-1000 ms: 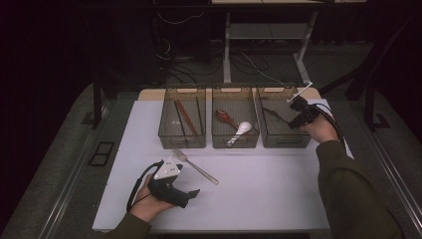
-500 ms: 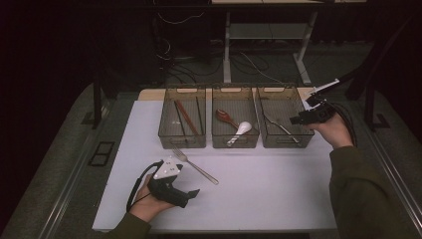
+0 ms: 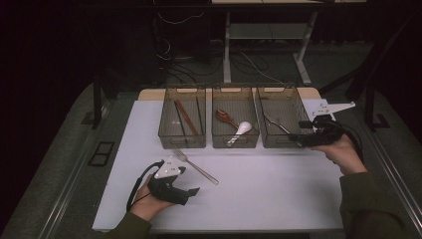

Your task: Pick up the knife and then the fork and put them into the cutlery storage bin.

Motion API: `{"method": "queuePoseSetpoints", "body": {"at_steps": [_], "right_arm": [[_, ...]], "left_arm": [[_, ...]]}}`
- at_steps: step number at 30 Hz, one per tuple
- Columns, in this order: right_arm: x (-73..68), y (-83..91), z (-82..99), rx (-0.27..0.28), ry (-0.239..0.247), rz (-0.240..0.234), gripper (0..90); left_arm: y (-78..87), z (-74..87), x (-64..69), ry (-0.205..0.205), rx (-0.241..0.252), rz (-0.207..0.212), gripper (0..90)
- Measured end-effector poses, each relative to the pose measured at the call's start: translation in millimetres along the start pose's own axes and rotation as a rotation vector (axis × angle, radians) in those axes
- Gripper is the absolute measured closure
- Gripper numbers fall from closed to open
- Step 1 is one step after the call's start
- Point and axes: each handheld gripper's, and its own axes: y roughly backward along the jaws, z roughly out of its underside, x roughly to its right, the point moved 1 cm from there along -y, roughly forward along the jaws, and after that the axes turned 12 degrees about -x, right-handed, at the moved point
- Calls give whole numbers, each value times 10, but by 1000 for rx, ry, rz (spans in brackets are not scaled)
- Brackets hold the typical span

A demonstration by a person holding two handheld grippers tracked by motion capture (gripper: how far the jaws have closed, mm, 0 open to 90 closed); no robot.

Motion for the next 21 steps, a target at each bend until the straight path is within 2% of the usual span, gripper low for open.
{"method": "queuePoseSetpoints", "body": {"at_steps": [4,7,8,9,13,15,18,21], "right_arm": [[-169,4,137,33,18,-38,217],[-286,-33,257,49,17,-58,198],[-325,-46,295,55,13,-66,192],[-361,-56,330,58,12,-71,187],[-502,-65,501,112,3,-45,184],[-565,-89,599,129,-17,-42,182],[-669,-141,718,144,-14,-28,164],[-753,-178,807,154,-4,-50,163]], "left_arm": [[-20,-2,-15,11,-17,16,244],[-44,-9,-40,12,-34,17,359],[-44,-16,-58,1,-51,18,399],[-60,-30,-62,13,-47,13,437],[-74,-97,-124,-24,-87,-20,612],[-88,-133,-154,-27,-94,-29,710],[-115,-193,-211,-31,-109,-35,846],[-131,-246,-254,-39,-127,-42,888]]}}
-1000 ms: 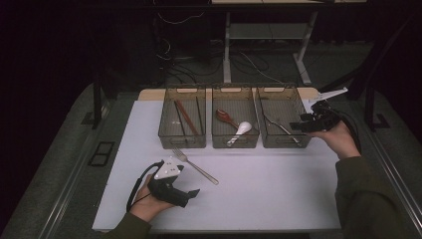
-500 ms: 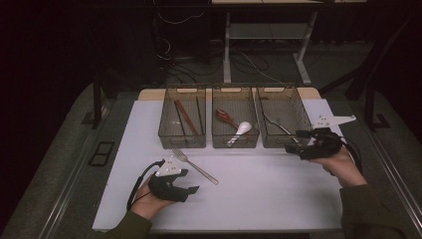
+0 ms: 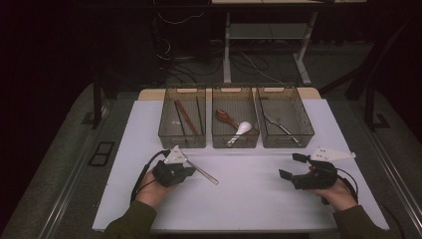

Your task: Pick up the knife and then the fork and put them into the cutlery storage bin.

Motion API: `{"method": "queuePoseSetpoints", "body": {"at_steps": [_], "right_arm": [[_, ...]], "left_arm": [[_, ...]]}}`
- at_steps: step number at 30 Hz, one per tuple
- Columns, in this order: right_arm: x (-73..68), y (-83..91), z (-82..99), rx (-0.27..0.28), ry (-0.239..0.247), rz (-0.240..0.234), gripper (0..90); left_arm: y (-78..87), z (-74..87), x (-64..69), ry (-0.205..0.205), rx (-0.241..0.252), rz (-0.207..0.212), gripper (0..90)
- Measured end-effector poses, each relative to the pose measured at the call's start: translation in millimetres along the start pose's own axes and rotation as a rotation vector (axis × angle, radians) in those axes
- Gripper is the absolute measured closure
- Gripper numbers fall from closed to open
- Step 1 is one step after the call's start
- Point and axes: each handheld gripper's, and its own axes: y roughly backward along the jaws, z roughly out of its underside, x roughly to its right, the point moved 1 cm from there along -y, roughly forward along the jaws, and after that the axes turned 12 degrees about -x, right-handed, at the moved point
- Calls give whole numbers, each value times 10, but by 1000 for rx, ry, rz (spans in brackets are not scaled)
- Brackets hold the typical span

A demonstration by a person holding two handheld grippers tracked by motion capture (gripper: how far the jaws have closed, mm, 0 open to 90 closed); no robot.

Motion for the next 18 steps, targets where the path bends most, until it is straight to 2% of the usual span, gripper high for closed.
{"method": "queuePoseSetpoints", "body": {"at_steps": [3,6,8,11,14,18], "right_arm": [[-85,-25,86,-12,4,29,163],[-142,-32,157,-32,-1,3,142],[-171,-45,196,-50,10,8,142],[-173,-65,214,-66,24,22,142],[-158,-71,214,-67,19,24,142],[-144,-65,226,-77,14,31,142]], "left_arm": [[-20,-58,-54,-1,-6,-10,888],[-53,-126,-129,1,1,-18,888],[-86,-176,-187,-5,-12,-34,887],[-161,-244,-270,-7,-31,-59,888],[-223,-282,-330,-11,-61,-80,888],[-296,-290,-406,6,-95,-98,888]]}}
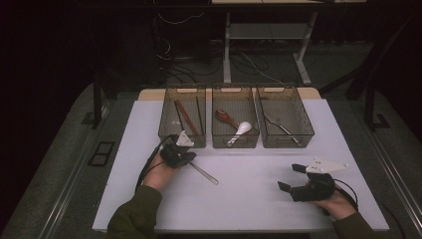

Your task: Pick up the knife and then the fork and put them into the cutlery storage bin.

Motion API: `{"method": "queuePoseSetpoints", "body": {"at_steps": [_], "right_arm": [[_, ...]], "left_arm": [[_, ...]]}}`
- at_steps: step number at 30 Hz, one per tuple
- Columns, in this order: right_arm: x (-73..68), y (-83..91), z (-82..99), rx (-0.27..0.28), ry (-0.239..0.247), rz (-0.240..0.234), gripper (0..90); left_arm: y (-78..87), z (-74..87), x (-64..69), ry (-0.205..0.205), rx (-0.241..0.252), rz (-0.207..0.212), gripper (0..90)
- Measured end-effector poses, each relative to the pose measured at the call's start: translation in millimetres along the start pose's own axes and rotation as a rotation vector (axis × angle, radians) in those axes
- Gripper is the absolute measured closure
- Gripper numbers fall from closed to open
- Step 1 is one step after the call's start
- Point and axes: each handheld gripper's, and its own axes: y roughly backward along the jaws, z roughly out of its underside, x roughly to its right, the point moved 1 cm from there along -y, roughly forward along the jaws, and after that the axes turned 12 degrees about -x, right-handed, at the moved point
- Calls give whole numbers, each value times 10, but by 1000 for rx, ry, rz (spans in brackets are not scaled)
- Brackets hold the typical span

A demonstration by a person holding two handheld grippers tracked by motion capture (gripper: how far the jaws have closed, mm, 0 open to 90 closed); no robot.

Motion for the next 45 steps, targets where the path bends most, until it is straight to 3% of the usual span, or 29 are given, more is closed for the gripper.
{"method": "queuePoseSetpoints", "body": {"at_steps": [7,9,18,26,30,33,36,39,43,45], "right_arm": [[25,6,5,3,-2,-2,142],[32,8,8,2,-2,1,142],[57,28,15,6,-12,2,142],[53,18,11,1,-6,0,142],[54,19,9,2,-4,-4,142],[55,16,8,2,-3,-6,142],[55,14,5,2,-1,-8,142],[55,17,3,5,1,-10,142],[60,10,4,2,2,-13,142],[61,7,4,1,3,-13,142]], "left_arm": [[-14,47,-37,-1,-20,20,889],[9,67,-28,13,-36,31,889],[181,257,60,-12,-112,62,889],[299,458,211,-52,-102,100,889],[353,548,336,-69,-93,150,889],[381,582,387,-88,-80,149,888],[444,593,389,-69,6,174,847],[485,607,416,-100,70,209,780],[427,640,440,-147,50,236,731],[380,646,447,-144,33,238,731]]}}
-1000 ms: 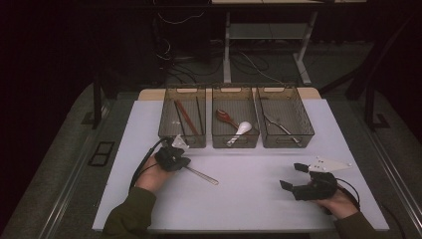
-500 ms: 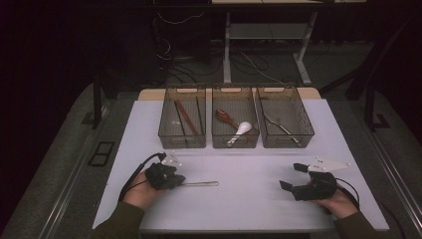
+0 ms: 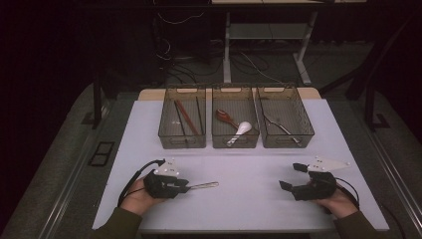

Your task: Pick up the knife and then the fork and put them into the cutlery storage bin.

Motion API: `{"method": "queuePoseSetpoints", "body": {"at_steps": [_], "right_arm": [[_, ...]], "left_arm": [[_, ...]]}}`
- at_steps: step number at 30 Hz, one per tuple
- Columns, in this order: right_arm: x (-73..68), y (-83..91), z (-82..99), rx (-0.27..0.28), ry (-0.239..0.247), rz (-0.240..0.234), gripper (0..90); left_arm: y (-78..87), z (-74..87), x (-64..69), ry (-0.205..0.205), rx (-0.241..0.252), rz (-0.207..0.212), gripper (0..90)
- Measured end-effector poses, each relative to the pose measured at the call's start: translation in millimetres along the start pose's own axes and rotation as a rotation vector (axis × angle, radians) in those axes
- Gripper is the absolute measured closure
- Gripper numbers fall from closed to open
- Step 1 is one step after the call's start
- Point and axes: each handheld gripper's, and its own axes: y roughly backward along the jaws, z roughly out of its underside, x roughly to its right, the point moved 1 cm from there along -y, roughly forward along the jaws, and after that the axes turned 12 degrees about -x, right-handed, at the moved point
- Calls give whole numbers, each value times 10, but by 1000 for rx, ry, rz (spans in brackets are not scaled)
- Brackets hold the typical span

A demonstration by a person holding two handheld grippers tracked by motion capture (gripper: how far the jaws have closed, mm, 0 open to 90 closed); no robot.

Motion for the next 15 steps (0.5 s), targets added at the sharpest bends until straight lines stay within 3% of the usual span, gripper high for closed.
{"method": "queuePoseSetpoints", "body": {"at_steps": [4,8,15], "right_arm": [[-3,1,0,1,2,-2,142],[0,1,0,1,2,-2,142],[13,-13,-1,-11,-3,-25,143]], "left_arm": [[-52,8,-15,-7,-25,7,739],[-56,14,-21,-5,-18,5,799],[-75,-1,25,-83,-10,36,837]]}}
